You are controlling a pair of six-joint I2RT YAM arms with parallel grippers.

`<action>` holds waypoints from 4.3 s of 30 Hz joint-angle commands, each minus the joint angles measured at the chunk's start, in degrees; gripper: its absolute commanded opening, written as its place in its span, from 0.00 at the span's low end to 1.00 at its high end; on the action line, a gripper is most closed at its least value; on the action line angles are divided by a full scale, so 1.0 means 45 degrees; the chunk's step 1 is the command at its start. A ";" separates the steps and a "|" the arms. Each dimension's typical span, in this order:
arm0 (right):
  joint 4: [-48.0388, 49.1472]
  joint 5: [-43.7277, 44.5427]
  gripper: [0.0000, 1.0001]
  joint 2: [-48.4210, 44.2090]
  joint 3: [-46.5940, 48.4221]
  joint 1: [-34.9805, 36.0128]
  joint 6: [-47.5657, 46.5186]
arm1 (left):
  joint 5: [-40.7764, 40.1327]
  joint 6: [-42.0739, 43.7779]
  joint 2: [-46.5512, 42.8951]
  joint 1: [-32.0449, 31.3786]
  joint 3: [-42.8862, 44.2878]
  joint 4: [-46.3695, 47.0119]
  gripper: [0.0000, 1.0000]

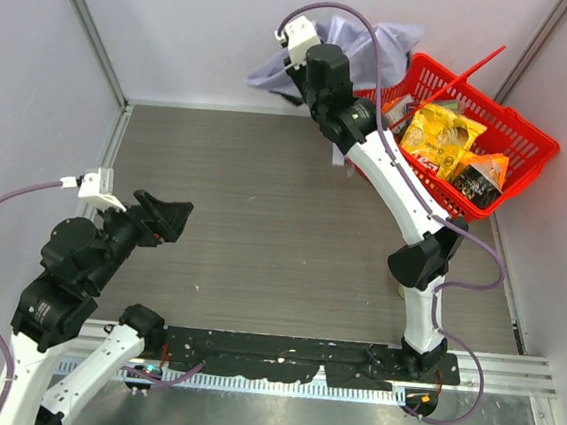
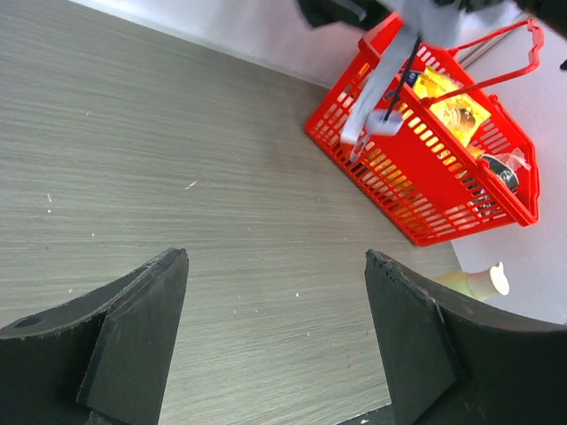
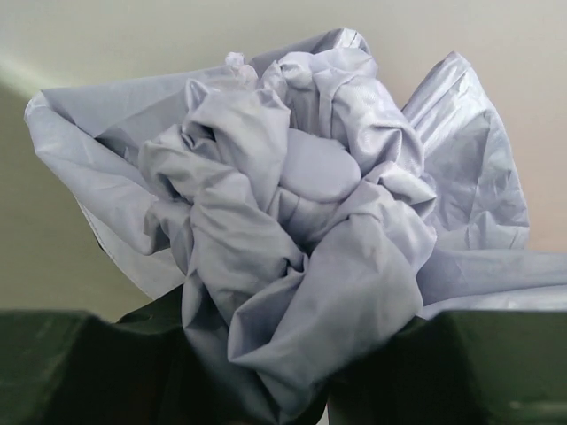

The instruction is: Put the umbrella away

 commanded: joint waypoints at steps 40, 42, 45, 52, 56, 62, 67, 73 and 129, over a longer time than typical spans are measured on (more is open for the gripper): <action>-0.2661 -0.9488 0.01 0.1978 -1.1250 0.3026 -0.0997 | -0.0876 -0.8059 -0.0546 0.0047 -0.4928 -0.1098 0.76; -0.3245 -1.0484 0.01 0.2466 -1.0879 0.2479 -0.0997 | -0.0038 -0.9581 -0.0780 0.0047 -0.6059 0.0303 0.80; -0.3795 -1.1833 0.01 0.2995 -1.0313 0.2046 -0.1075 | 0.1232 -1.1518 -0.1151 0.0047 -0.8345 0.3152 0.84; -0.4051 -1.2654 0.01 0.3269 -1.0155 0.1539 -0.1114 | 0.1491 -1.2851 0.0855 0.0028 -1.1122 0.9268 0.95; -0.4148 -1.2908 0.01 0.3445 -0.9961 0.1402 -0.1114 | 0.1412 -1.3028 0.3295 0.0028 -1.1416 1.2665 0.98; -0.4402 -1.3708 0.01 0.3563 -0.9531 0.1069 -0.1115 | 0.1647 -1.2540 0.8078 0.0027 -1.0986 1.6688 1.00; -0.4402 -1.3905 0.01 0.3543 -0.9452 0.0952 -0.1076 | 0.1782 -1.2519 1.1363 -0.0070 -1.0811 2.0345 0.98; -0.4519 -1.4139 0.01 0.3387 -0.9297 0.0873 -0.1076 | 0.0928 -1.2383 1.2479 -0.0850 -1.0420 2.0957 1.00; 0.3664 -0.4804 0.72 -0.7904 -1.9296 -0.1001 1.8669 | 0.1040 -1.0000 1.2949 -0.1359 -0.9834 1.6072 0.00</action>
